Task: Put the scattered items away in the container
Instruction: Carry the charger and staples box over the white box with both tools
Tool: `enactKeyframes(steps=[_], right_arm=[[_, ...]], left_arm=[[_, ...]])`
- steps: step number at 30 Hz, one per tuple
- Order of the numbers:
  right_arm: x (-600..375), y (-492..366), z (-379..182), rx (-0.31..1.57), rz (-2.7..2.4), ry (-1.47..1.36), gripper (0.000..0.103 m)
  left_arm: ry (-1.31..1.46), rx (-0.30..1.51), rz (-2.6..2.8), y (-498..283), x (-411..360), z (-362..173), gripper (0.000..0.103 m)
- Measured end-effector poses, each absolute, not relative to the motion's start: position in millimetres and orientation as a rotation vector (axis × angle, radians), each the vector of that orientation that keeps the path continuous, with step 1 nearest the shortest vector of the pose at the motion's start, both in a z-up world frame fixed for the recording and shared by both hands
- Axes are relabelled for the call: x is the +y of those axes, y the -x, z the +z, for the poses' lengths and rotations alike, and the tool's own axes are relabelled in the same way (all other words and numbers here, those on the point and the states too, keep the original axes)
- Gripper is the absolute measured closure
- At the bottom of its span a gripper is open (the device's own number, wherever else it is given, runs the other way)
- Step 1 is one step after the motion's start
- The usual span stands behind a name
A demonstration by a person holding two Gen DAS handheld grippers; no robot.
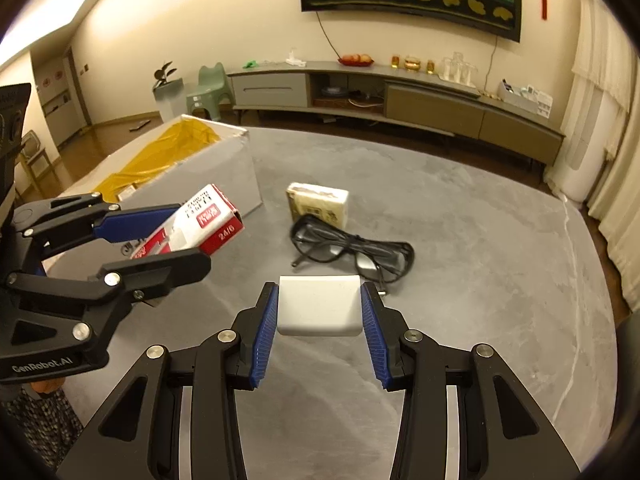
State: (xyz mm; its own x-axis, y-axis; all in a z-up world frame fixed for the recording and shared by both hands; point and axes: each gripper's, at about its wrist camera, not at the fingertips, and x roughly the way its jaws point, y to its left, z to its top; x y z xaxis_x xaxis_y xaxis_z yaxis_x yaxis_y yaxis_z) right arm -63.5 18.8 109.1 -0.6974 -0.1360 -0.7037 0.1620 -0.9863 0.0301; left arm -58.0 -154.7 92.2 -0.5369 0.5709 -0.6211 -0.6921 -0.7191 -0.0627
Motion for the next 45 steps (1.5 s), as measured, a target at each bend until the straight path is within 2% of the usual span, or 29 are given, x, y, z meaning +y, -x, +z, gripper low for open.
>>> enactKeyframes(steps=[29,45], right_arm=[[-103.0,56.8,189.1,0.127,-2.746,-0.861,0.060],[-155.1,71.2,195.4,0.048,-2.660,-0.850,0.060]], left_arm=[[0.681,0.048,2.400,57.0,-277.1,149.2,0.064],[0.767,-0.188,2.490,96.2,-376.3,134.1,0.064]])
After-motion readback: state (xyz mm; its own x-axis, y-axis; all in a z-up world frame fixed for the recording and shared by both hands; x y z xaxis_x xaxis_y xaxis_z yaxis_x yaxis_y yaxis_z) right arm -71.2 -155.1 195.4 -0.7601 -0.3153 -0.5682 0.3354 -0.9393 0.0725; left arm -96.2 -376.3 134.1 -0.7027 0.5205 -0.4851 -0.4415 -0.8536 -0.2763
